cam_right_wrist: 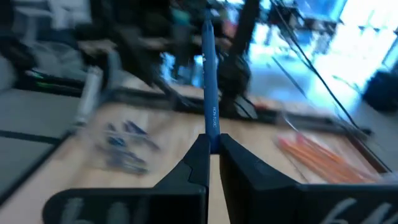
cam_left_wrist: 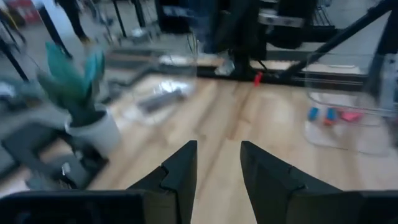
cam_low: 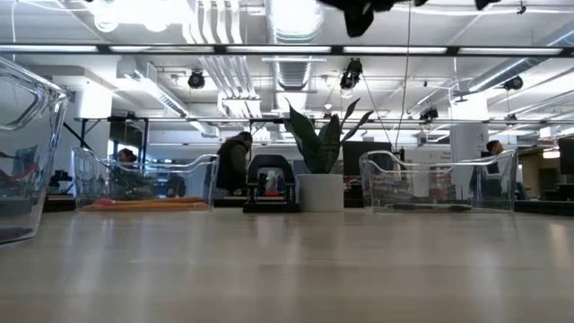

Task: Sort crayons/erasers/pens/pencils in bins
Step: Put the blue crayon into the bottom left transparent bin

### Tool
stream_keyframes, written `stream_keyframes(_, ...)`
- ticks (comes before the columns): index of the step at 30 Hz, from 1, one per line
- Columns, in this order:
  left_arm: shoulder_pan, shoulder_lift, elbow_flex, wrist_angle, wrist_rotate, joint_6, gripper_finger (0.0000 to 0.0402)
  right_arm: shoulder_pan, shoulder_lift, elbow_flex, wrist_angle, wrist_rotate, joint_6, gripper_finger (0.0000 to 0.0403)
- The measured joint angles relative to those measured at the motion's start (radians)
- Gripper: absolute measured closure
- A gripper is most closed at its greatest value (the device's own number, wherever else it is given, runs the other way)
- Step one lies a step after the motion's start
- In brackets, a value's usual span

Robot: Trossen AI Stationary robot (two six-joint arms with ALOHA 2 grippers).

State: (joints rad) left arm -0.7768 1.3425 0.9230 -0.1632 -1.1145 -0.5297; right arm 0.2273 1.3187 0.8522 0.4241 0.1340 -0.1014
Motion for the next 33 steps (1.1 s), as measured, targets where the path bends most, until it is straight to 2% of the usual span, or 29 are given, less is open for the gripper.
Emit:
stream_keyframes(6,0.116,0.076,0.0,0.307,0.014,0.318,0.0292,0.07,-0.016,-0.037,0.091,-0.002,-0.036,0.039)
stream_keyframes(8,0.15,0.098,-0.001,0.398,0.066,0.398,0.0292,0.086,-0.011,-0.037,0.086,-0.002,-0.049,0.039)
stream_keyframes(11,0.19,0.133,-0.001,0.559,0.204,0.507,0.0292,0.098,-0.002,-0.028,0.08,-0.003,-0.058,0.039)
stream_keyframes(13,0.206,0.154,-0.001,0.655,0.248,0.562,0.0292,0.097,-0.001,-0.023,0.084,-0.003,-0.069,0.039)
stream_keyframes(17,0.225,0.178,-0.001,0.737,0.252,0.597,0.0292,0.098,-0.001,-0.022,0.081,-0.002,-0.074,0.039)
stream_keyframes(28,0.261,0.2,-0.001,0.852,0.446,0.599,0.0292,0.098,-0.001,-0.022,0.082,-0.002,-0.082,0.039)
stream_keyframes(33,0.265,0.199,0.001,0.882,0.464,0.624,0.0293,0.098,-0.001,-0.022,0.082,-0.004,-0.083,0.039)
